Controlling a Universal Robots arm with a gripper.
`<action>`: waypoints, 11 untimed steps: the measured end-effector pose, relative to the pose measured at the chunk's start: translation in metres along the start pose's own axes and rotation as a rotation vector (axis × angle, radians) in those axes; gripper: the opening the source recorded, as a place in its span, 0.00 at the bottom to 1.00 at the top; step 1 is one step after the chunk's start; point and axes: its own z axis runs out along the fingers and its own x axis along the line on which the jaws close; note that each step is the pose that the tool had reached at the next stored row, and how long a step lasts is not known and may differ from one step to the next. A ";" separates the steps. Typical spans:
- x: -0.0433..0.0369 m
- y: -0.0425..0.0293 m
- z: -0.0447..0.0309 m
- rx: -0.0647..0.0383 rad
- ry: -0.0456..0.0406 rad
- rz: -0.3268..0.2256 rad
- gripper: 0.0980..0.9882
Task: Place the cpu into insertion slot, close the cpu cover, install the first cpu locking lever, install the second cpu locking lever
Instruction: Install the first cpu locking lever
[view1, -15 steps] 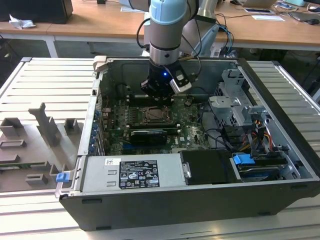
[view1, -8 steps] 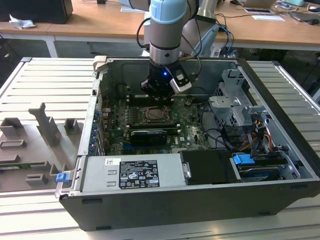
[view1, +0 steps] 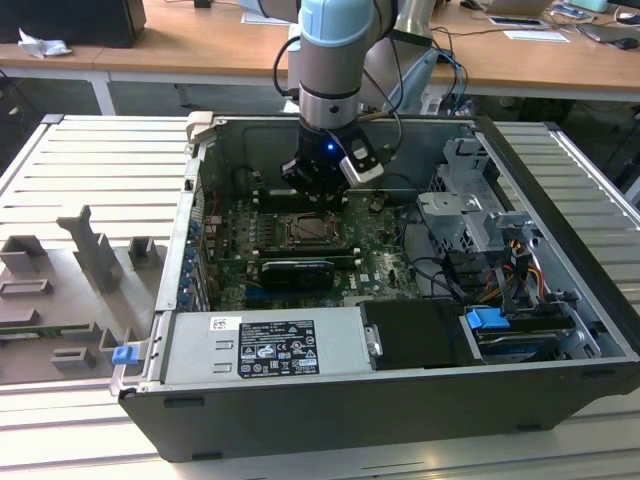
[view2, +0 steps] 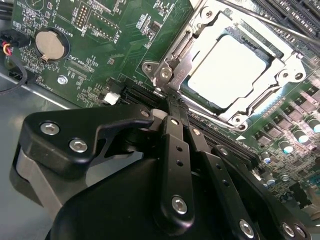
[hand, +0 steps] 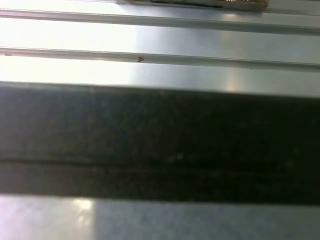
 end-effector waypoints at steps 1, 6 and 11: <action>0.0000 0.0000 0.0002 0.003 0.0001 0.000 0.01; -0.0001 0.0001 -0.0004 0.006 0.0002 0.000 0.01; 0.0000 0.0001 -0.0007 0.006 0.0003 0.000 0.01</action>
